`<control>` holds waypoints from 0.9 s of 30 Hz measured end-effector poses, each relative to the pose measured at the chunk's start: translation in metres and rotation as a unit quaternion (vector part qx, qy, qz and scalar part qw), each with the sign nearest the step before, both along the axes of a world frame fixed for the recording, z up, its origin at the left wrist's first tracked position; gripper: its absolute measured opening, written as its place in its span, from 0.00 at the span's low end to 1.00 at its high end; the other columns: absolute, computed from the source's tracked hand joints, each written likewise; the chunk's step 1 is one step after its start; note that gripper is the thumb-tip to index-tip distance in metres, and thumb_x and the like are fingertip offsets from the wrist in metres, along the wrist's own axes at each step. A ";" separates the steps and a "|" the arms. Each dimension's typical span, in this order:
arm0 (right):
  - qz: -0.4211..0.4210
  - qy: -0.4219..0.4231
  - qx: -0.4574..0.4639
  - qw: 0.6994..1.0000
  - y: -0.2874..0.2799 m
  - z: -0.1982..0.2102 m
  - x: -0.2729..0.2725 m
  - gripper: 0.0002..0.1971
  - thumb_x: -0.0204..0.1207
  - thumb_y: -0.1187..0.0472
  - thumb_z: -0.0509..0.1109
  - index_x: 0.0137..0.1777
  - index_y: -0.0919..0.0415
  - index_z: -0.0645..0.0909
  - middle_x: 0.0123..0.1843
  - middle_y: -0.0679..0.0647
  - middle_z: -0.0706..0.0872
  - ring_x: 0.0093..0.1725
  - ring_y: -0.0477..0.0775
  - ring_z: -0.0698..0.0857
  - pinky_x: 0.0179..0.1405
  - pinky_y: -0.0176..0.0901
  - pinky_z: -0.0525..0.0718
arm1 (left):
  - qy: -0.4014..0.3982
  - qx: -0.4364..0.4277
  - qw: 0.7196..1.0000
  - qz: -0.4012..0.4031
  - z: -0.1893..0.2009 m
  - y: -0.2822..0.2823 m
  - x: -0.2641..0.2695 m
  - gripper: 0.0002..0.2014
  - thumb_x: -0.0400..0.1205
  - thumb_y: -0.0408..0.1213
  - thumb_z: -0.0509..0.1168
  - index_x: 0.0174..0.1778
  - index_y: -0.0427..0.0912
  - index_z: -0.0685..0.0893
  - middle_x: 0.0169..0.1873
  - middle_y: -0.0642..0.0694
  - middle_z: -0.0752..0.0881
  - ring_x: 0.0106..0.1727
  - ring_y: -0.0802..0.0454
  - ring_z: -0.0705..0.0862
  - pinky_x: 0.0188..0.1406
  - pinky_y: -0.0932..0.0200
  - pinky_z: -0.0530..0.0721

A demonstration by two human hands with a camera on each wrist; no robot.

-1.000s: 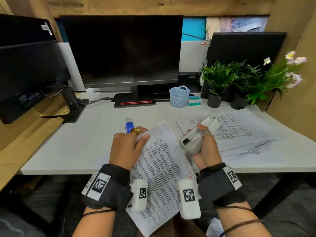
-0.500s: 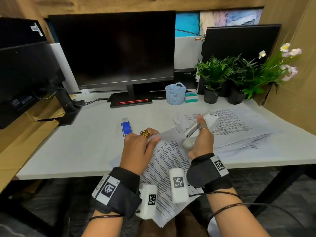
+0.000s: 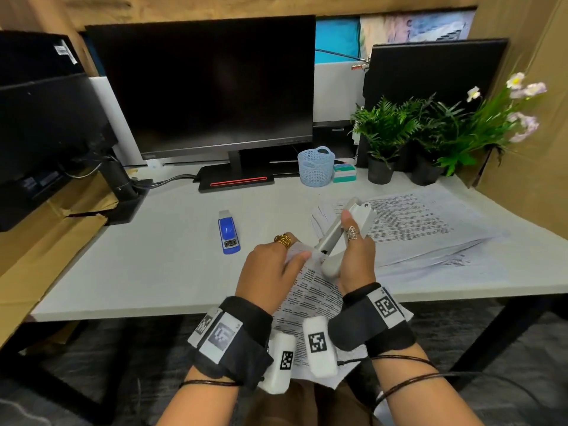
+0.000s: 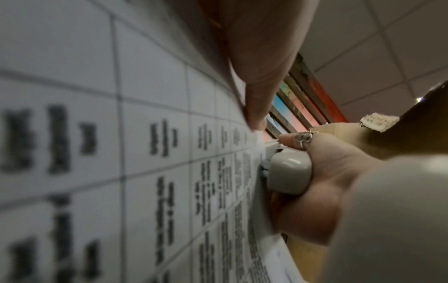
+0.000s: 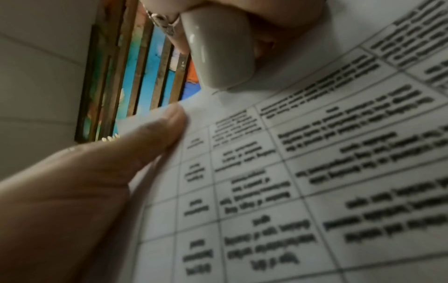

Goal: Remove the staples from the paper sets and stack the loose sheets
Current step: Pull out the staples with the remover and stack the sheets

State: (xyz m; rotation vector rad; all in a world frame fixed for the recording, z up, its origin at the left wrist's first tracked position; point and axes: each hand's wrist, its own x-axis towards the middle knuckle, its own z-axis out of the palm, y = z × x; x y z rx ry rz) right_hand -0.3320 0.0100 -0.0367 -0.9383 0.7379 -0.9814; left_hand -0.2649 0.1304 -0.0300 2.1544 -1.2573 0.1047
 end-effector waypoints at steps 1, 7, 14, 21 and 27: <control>-0.005 0.002 -0.013 1.000 0.000 0.000 -0.002 0.07 0.77 0.52 0.69 0.42 0.53 0.79 0.40 0.51 0.83 0.45 0.54 0.82 0.49 0.47 0.81 | 0.004 -0.010 1.000 -0.008 0.000 0.000 -0.001 0.14 0.83 0.51 0.59 0.37 0.45 0.73 0.30 0.50 0.79 0.33 0.53 0.78 0.31 0.67 0.67; -0.032 0.008 -0.074 0.997 0.006 0.001 -0.003 0.09 0.79 0.56 0.67 0.37 0.52 0.78 0.36 0.49 0.81 0.36 0.44 0.80 0.33 0.30 0.78 | -0.010 -0.043 0.999 -0.029 0.000 -0.001 -0.005 0.18 0.81 0.52 0.59 0.43 0.39 0.81 0.31 0.48 0.83 0.34 0.50 0.82 0.33 0.64 0.74; 0.030 0.033 -0.065 0.997 0.009 0.003 0.006 0.06 0.78 0.54 0.68 0.43 0.55 0.80 0.41 0.50 0.83 0.43 0.50 0.82 0.47 0.39 0.80 | -0.018 -0.039 0.999 -0.008 -0.003 0.007 -0.001 0.18 0.81 0.51 0.60 0.37 0.39 0.78 0.25 0.48 0.78 0.29 0.53 0.77 0.29 0.65 0.68; 0.209 0.271 -0.049 0.938 -0.023 0.016 0.044 0.37 0.72 0.50 0.71 0.74 0.65 0.58 0.70 0.59 0.73 0.65 0.61 0.74 0.65 0.52 0.73 | -0.009 0.020 0.998 0.066 -0.006 0.030 0.037 0.12 0.82 0.47 0.61 0.50 0.42 0.83 0.42 0.44 0.87 0.45 0.47 0.83 0.42 0.60 0.74; 0.221 0.520 -0.316 0.762 -0.028 0.000 0.062 0.23 0.80 0.52 0.65 0.64 0.71 0.76 0.65 0.66 0.80 0.64 0.64 0.79 0.54 0.43 0.75 | 0.016 0.051 0.994 0.094 -0.015 0.045 0.053 0.13 0.82 0.45 0.63 0.54 0.40 0.85 0.47 0.40 0.88 0.48 0.44 0.84 0.44 0.60 0.75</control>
